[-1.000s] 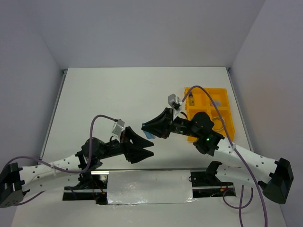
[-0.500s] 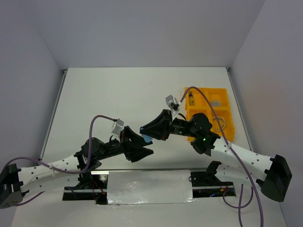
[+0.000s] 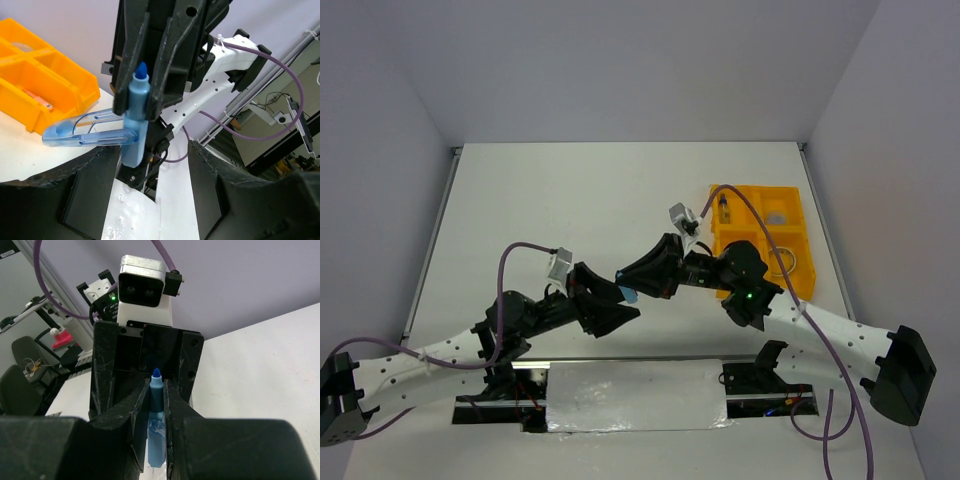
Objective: Sort the stationery into containers
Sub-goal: Close the pen cap on the pen.
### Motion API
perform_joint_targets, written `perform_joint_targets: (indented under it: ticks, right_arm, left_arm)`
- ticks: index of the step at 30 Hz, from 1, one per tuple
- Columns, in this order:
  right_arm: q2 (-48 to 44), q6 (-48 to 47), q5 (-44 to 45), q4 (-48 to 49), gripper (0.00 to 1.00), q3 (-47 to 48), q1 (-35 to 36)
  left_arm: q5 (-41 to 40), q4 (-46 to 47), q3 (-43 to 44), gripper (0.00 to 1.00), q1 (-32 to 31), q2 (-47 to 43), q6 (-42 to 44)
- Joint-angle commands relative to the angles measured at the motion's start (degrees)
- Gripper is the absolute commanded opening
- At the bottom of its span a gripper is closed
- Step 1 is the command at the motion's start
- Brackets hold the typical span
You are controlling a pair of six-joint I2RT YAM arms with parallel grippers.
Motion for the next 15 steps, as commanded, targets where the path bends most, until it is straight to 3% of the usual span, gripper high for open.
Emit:
perform_joint_targets:
  ticks: [1, 6, 14, 15]
  right_arm:
    - [0.2, 0.7, -1.3, 4.6, 0.0, -0.6, -0.2]
    - [1.2, 1.7, -1.3, 6.6, 0.0, -1.6, 0.0]
    - [2.7, 2.6, -0.5, 8.7, 0.0, -1.7, 0.8]
    - [2.8, 2.5, -0.3, 8.7, 0.0, -1.8, 1.0]
  left_arm:
    - [-0.7, 2.9, -0.5, 0.69, 0.8, -1.0, 0.6]
    - [-0.2, 3.7, -0.6, 0.67, 1.4, -1.0, 0.3]
    - [-0.2, 4.9, -1.0, 0.56, 1.7, -0.6, 0.1]
    - [-0.3, 5.0, -1.1, 0.5, 1.7, -0.7, 0.1]
